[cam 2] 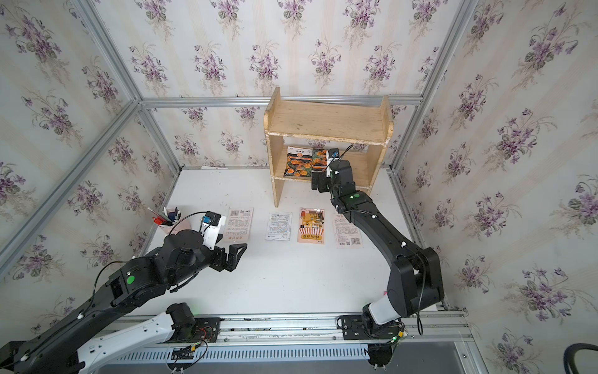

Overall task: Take the seed bag off the shelf
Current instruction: Pick up the seed packet from the shelf.

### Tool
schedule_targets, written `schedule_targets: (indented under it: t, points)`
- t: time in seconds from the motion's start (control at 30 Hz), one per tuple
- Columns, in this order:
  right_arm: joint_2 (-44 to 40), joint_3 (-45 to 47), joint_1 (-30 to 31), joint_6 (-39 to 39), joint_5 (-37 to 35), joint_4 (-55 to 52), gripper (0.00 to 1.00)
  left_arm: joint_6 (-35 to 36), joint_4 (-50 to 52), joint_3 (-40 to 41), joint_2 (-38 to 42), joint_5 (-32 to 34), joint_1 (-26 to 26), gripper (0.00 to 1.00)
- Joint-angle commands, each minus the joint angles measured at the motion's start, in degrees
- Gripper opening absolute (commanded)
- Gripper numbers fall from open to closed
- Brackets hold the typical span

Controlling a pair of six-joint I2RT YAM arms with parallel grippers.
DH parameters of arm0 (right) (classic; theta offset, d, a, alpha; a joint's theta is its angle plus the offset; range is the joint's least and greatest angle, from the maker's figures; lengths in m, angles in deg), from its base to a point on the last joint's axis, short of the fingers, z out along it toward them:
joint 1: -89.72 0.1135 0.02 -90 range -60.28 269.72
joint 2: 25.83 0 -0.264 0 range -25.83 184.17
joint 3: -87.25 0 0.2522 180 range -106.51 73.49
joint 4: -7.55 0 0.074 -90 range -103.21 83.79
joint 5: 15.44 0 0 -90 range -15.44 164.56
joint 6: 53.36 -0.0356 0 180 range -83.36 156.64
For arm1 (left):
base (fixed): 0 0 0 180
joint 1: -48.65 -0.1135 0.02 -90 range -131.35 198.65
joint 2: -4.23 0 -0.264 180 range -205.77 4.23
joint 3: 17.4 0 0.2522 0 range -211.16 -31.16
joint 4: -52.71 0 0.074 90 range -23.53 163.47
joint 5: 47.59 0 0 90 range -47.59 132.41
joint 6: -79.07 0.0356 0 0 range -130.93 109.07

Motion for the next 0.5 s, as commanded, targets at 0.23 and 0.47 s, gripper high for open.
schedule_targets:
  t: [0.23, 0.47]
  points:
    - [7.60, -6.20, -2.60, 2.18, 0.86, 3.90, 0.99, -0.79, -0.73, 0.49, -1.08, 1.69, -0.06, 1.00]
    - [13.20, -10.37, -2.86, 2.07, 1.57, 4.41, 0.99, -1.18, -0.64, 0.66, -1.71, 1.36, -0.07, 1.00]
